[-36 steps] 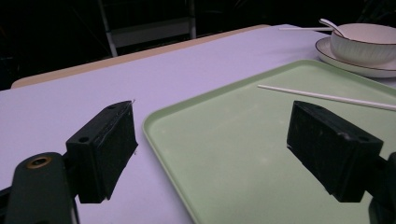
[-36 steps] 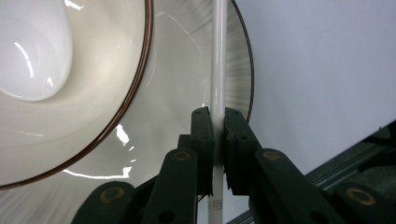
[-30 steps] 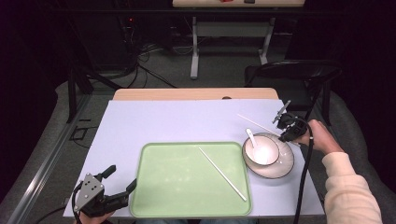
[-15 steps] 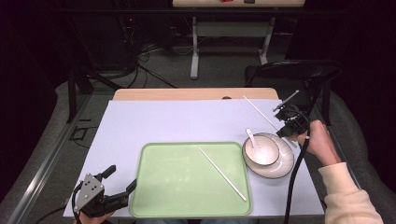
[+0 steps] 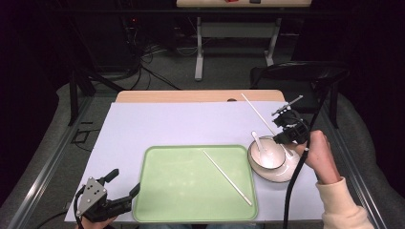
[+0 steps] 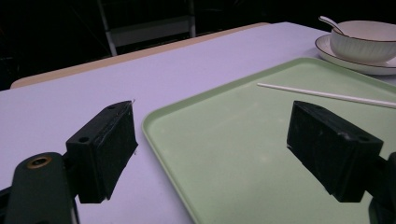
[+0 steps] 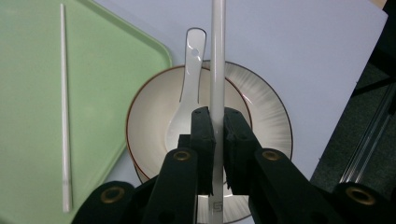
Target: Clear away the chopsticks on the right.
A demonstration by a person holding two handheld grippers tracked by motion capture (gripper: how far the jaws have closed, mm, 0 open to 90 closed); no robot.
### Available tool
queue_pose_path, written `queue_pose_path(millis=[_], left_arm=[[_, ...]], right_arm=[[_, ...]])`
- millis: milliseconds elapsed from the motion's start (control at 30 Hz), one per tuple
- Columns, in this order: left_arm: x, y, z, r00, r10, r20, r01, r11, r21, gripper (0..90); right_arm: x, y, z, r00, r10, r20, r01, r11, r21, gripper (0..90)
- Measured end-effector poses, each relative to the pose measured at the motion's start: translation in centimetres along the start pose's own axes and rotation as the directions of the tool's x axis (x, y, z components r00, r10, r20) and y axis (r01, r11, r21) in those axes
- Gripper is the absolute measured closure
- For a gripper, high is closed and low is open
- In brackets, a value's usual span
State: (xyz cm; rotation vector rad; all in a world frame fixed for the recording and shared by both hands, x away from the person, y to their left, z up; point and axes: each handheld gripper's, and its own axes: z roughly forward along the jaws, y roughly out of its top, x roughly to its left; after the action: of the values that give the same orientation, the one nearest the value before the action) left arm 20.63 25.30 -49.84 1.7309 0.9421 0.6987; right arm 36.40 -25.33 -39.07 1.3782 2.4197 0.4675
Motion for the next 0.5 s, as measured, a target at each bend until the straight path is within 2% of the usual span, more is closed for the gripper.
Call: queue_pose_path(millis=[167, 200, 267, 300, 433, 467, 500], left_arm=[[0.0, 0.0, 0.1, 1.0, 0.001, 0.004, -0.001, 1.0, -0.002, 15.7], [0.0, 0.1, 0.1, 1.0, -0.002, 0.005, 0.002, 1.0, -0.001, 15.7], [0.0, 0.1, 0.2, 0.9999, 0.008, 0.01, -0.008, 1.0, 0.006, 15.7], [0.0, 0.0, 0.1, 0.9999, 0.002, 0.011, -0.002, 1.0, -0.001, 15.7], [0.1, 0.0, 0.1, 0.9999, 0.0, 0.01, 0.0, 1.0, 0.0, 15.7], [0.0, 0.0, 0.1, 0.9999, 0.0, 0.011, 0.0, 1.0, -0.002, 15.7], [0.0, 0.0, 0.1, 0.9999, 0.001, 0.012, -0.001, 1.0, -0.003, 15.7]], right_arm=[[1.0, 0.4, 0.5, 0.9996, 0.025, -0.011, -0.025, 0.999, -0.031, 84.2], [1.3, 0.4, 0.7, 0.9977, 0.049, -0.047, -0.052, 0.997, -0.06, 84.2], [1.7, 0.4, 0.9, 0.9964, 0.062, -0.059, -0.066, 0.995, -0.069, 84.2], [2.3, 0.6, 1.3, 0.997, 0.054, -0.055, -0.057, 0.997, -0.052, 84.2], [3.0, 0.5, 1.4, 0.9957, 0.062, -0.068, -0.067, 0.996, -0.061, 84.2], [3.8, 0.3, 1.7, 0.9952, 0.062, -0.076, -0.066, 0.996, -0.055, 84.2], [3.8, 0.3, 1.7, 0.9952, 0.062, -0.076, -0.066, 0.996, -0.055, 84.2]])
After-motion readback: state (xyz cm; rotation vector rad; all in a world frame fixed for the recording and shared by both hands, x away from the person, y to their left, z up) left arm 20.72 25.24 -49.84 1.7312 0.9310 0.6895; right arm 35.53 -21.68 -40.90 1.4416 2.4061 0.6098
